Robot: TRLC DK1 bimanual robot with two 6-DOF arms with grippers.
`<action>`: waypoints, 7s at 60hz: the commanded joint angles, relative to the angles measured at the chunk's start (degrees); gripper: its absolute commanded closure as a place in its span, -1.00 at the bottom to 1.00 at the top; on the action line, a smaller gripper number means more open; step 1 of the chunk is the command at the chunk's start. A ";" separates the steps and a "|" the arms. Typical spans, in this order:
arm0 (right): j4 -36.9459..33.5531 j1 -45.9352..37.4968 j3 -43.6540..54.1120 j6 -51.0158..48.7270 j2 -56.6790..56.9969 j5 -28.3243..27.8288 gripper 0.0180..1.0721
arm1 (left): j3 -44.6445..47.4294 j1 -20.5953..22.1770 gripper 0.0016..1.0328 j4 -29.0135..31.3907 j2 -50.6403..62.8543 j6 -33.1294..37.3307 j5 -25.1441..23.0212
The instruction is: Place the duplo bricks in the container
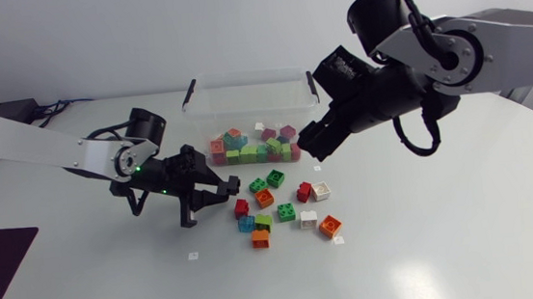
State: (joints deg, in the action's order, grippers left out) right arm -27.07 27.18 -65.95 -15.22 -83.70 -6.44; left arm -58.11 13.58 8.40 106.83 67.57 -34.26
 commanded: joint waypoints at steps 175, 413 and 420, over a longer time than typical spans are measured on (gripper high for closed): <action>3.52 -3.89 -0.93 8.98 -28.18 10.13 0.39 | 9.68 -0.75 -0.90 16.47 -21.22 4.59 -0.54; 4.83 -3.01 -15.61 4.68 -11.84 7.32 -0.69 | -28.47 0.21 0.16 -3.48 1.54 -40.76 4.47; 4.83 -3.36 -9.72 3.62 -7.27 6.35 -0.69 | -31.81 0.48 0.16 -3.48 4.44 -42.26 5.34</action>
State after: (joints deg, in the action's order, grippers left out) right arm -22.48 24.27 -79.83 -10.15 -94.21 0.32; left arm -86.17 13.32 5.45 108.53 27.92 -29.43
